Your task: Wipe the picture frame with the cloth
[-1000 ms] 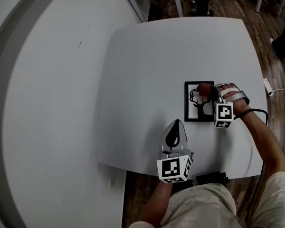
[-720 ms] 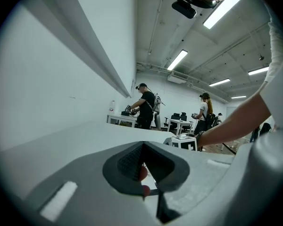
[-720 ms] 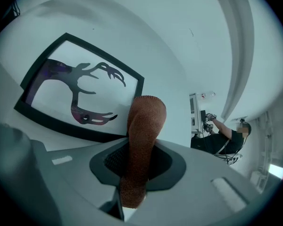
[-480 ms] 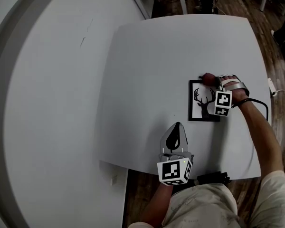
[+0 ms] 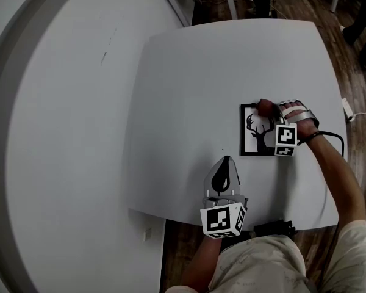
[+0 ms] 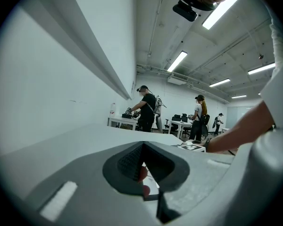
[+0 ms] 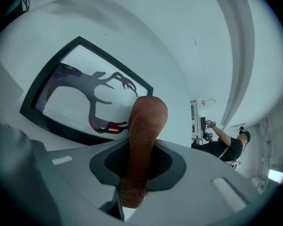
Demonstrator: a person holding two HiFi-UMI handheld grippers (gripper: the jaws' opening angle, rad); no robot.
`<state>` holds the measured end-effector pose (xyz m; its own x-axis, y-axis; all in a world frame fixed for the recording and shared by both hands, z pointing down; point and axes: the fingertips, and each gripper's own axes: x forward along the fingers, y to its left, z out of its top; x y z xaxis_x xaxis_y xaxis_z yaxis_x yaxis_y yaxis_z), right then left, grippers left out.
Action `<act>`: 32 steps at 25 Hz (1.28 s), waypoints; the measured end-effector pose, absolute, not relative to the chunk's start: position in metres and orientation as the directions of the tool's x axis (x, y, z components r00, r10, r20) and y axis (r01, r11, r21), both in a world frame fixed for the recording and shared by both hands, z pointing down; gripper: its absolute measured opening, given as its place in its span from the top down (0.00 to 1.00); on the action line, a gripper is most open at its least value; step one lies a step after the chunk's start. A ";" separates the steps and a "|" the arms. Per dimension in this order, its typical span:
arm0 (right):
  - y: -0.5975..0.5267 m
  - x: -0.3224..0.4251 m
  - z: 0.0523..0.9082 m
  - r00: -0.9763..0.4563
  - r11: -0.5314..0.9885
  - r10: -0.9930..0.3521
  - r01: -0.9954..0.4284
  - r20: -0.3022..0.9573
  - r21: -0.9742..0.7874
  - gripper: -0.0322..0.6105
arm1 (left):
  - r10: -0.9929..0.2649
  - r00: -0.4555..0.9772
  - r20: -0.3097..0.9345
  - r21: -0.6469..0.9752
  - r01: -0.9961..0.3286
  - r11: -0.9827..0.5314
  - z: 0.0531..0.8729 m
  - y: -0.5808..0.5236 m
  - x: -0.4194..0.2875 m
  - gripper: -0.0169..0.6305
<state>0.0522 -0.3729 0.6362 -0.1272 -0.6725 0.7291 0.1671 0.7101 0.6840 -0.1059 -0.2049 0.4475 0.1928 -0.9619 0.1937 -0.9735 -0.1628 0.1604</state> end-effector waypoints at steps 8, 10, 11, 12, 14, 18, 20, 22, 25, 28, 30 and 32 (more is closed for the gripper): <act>-0.300 0.043 0.634 -0.152 0.730 -0.613 0.268 0.776 0.629 0.80 | -0.961 0.204 0.185 0.160 -0.971 -0.175 0.446 -0.205 -0.101 0.97; -0.282 0.044 0.633 -0.148 0.740 -0.598 0.276 0.787 0.614 0.80 | -0.961 0.205 0.187 0.161 -0.971 -0.176 0.446 -0.204 -0.100 0.97; -0.273 0.045 0.633 -0.145 0.744 -0.592 0.279 0.793 0.607 0.80 | -0.961 0.206 0.187 0.161 -0.971 -0.177 0.446 -0.204 -0.100 0.97; -0.265 0.046 0.632 -0.143 0.749 -0.587 0.279 0.797 0.601 0.80 | -0.961 0.207 0.186 0.161 -0.971 -0.178 0.446 -0.204 -0.100 0.97; -0.248 0.047 0.629 -0.150 0.759 -0.576 0.269 0.804 0.593 0.80 | -0.960 0.208 0.186 0.163 -0.970 -0.178 0.447 -0.204 -0.099 0.97; -0.215 0.052 0.631 -0.157 0.778 -0.550 0.260 0.820 0.571 0.80 | -0.958 0.215 0.191 0.166 -0.969 -0.185 0.450 -0.202 -0.095 0.97; -0.206 0.054 0.632 -0.159 0.782 -0.543 0.260 0.824 0.566 0.80 | -0.956 0.222 0.190 0.166 -0.967 -0.192 0.450 -0.202 -0.092 0.97; -0.202 0.055 0.633 -0.158 0.785 -0.543 0.255 0.825 0.565 0.80 | -0.955 0.229 0.189 0.167 -0.966 -0.198 0.451 -0.204 -0.088 0.97; -0.203 0.056 0.632 -0.156 0.783 -0.552 0.242 0.819 0.573 0.80 | -0.952 0.236 0.194 0.168 -0.964 -0.204 0.452 -0.205 -0.084 0.97; -0.206 0.056 0.620 -0.182 0.783 -0.570 0.177 0.801 0.597 0.80 | -0.953 0.243 0.181 0.162 -0.963 -0.215 0.448 -0.204 -0.080 0.97; -0.211 0.054 0.606 -0.218 0.787 -0.587 0.072 0.780 0.612 0.80 | -0.954 0.245 0.172 0.158 -0.963 -0.219 0.444 -0.206 -0.079 0.97; -0.217 0.055 0.587 -0.252 0.782 -0.614 -0.065 0.748 0.620 0.80 | -0.955 0.248 0.161 0.153 -0.962 -0.224 0.437 -0.208 -0.078 0.97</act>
<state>0.0550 -0.2173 0.5869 -0.2521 -0.6139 0.7480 -0.0648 0.7820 0.6199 -0.0784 -0.2081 0.4374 0.2479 -0.9553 0.1610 -0.9625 -0.2239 0.1535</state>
